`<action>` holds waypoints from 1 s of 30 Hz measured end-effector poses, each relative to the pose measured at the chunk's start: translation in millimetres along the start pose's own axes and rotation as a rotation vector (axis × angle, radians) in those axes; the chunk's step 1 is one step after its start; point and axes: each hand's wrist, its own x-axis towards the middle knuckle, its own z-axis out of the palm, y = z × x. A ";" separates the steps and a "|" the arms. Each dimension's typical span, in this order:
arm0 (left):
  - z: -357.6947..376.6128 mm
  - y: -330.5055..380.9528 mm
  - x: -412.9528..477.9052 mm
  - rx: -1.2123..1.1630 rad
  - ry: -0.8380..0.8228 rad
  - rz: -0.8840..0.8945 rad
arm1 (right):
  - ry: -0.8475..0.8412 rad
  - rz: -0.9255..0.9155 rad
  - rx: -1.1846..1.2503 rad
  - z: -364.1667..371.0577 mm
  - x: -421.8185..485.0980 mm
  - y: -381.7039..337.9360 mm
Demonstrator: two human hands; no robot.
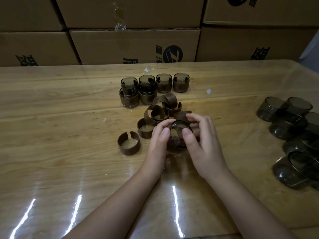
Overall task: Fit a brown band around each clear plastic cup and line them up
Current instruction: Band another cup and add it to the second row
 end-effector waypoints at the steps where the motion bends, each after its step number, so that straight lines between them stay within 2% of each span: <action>1: -0.4 -0.8 0.0 -0.013 0.007 0.010 | -0.056 0.064 0.034 2.1 -1.0 -1.2; 4: -3.2 -4.6 1.7 -0.050 0.018 0.005 | -0.205 0.216 0.232 8.5 -4.8 -5.0; 11: -4.5 -4.8 3.8 -0.095 -0.023 -0.014 | -0.096 0.256 0.397 14.4 -5.2 -6.4; 30: 3.8 -1.7 1.4 0.031 0.027 -0.052 | 0.051 0.338 0.383 22.8 -5.5 8.9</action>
